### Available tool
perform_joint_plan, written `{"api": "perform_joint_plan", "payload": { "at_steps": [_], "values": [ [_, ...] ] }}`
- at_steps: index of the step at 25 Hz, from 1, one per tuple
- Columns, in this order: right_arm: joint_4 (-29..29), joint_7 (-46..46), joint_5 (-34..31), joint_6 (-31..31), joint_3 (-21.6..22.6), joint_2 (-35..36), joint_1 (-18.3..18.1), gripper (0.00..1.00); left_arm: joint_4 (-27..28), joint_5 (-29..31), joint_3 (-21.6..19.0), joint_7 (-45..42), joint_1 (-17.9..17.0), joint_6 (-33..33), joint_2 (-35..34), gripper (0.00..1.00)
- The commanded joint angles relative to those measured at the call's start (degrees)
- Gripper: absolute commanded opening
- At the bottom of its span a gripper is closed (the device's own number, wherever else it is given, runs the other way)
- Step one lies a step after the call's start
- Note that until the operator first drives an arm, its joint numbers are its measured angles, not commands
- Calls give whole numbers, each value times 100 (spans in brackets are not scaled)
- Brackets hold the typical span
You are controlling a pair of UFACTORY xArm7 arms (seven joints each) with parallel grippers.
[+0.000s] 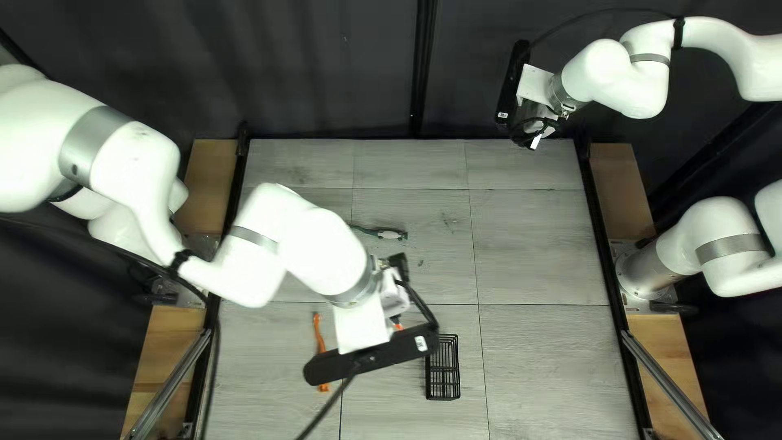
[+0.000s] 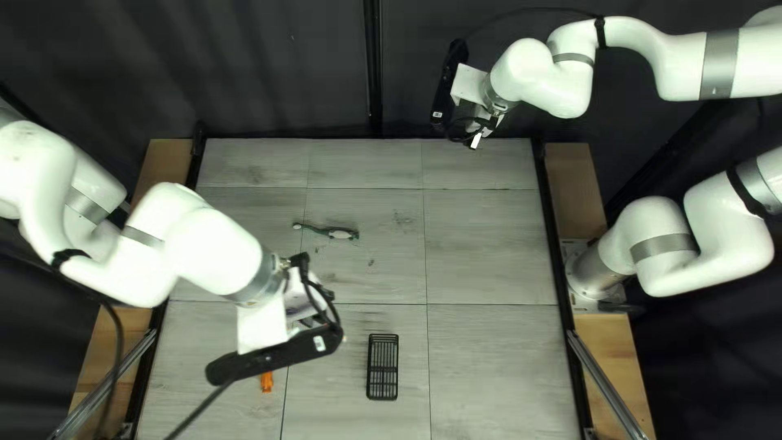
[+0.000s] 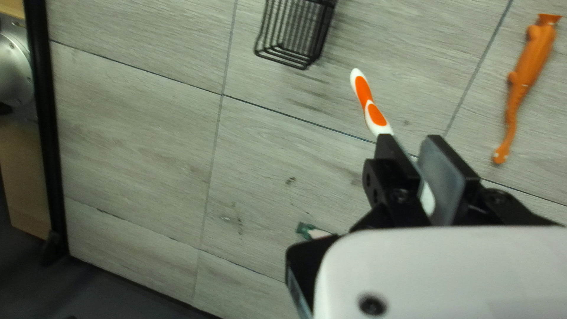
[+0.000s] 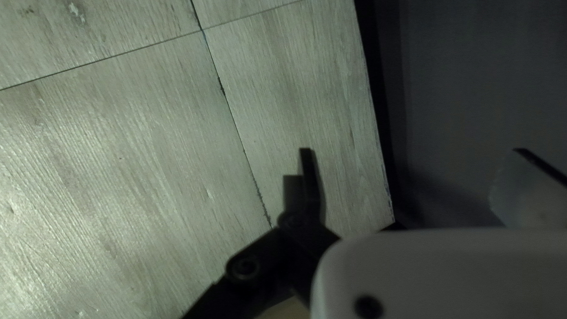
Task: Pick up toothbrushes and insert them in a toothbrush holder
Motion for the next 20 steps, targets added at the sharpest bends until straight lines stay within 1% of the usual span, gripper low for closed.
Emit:
{"api": "perform_joint_plan", "payload": {
  "at_steps": [1,4,7,10,20],
  "values": [
    [0,0,0,0,0,0,0,100,537,-79,47,377,37,293,483,0],
    [0,0,0,0,0,0,0,100,950,-69,23,522,25,495,823,0],
    [0,0,0,0,0,0,0,100,1133,-108,-16,693,6,585,1015,0],
    [0,0,0,0,0,0,0,100,1143,-138,-28,897,14,632,1020,0],
    [0,0,0,0,0,0,0,100,1086,-171,-18,860,24,606,944,0]
  ]
}}
